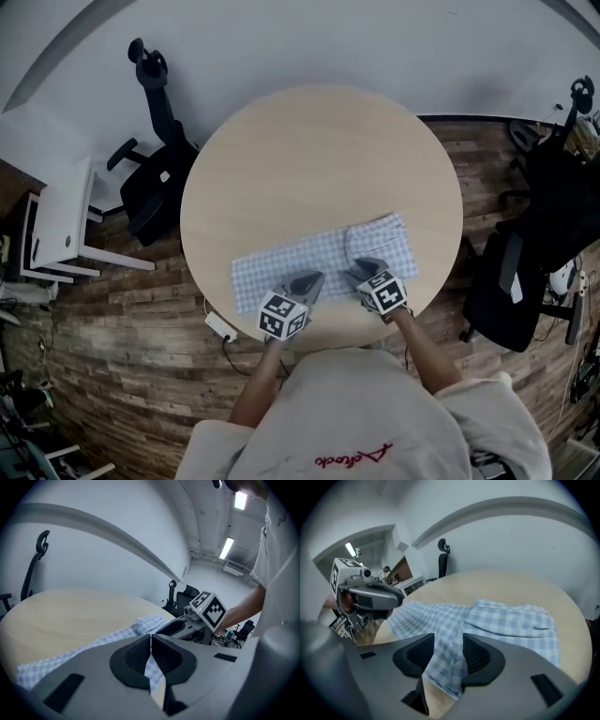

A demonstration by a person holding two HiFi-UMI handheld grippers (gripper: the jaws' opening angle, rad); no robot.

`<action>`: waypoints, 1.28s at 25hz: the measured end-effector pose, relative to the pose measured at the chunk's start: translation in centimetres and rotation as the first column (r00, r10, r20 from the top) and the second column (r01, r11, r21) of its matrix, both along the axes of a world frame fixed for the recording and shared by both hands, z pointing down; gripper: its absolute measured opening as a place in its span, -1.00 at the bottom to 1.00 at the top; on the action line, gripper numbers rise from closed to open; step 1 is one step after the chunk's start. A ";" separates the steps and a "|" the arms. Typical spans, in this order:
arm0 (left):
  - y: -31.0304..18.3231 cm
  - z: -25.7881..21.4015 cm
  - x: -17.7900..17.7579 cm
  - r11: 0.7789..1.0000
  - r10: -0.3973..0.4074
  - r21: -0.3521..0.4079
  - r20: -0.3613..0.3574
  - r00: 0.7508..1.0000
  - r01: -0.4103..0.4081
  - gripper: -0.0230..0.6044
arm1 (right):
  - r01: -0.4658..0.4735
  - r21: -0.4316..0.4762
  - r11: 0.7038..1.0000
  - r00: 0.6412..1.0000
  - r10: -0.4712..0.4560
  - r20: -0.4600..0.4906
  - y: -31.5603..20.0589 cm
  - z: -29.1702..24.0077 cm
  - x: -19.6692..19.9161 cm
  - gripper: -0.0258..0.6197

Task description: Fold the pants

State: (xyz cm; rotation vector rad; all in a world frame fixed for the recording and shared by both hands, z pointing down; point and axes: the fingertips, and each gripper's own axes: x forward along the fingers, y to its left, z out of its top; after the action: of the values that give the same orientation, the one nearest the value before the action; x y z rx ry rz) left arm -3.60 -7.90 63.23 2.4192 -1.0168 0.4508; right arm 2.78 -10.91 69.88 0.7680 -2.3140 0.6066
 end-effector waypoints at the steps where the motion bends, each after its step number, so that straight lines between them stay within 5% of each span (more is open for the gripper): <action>1: -0.4 -0.1 0.8 1.000 0.017 0.003 0.000 1.000 -0.017 -0.82 | -0.029 0.021 0.999 0.999 0.028 0.039 -0.5 -0.9 0.6 -0.31; 6: -2.1 -0.4 5.0 0.995 0.103 0.006 -0.002 0.995 -0.103 -0.82 | -0.257 0.056 0.965 0.963 0.251 0.100 -4.5 -3.2 7.6 -0.31; 12: -3.0 -0.4 10.8 0.985 0.174 0.009 -0.002 0.985 -0.174 -0.82 | -0.464 -0.072 0.883 0.876 0.469 0.113 -6.5 -0.6 17.8 -0.31; 21: -4.8 -0.1 11.3 0.991 0.132 -0.013 0.037 0.990 -0.132 -0.82 | -0.375 -0.210 0.903 0.911 0.400 0.095 -7.4 2.7 18.5 -0.32; 27: -5.5 0.1 11.3 0.995 0.096 -0.024 0.058 0.994 -0.094 -0.82 | -0.282 -0.248 0.927 0.940 0.319 0.120 -7.3 3.3 17.4 -0.68; 32: -5.3 0.4 11.3 0.998 0.064 -0.026 0.067 0.996 -0.063 -0.82 | -0.261 -0.269 0.927 0.934 0.312 0.172 -7.2 2.8 17.6 -0.73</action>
State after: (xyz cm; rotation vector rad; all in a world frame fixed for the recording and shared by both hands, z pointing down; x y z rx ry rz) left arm 7.66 -13.18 63.64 2.4354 -0.9593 0.5672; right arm 20.41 -18.14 72.64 0.9732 -2.2707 1.1311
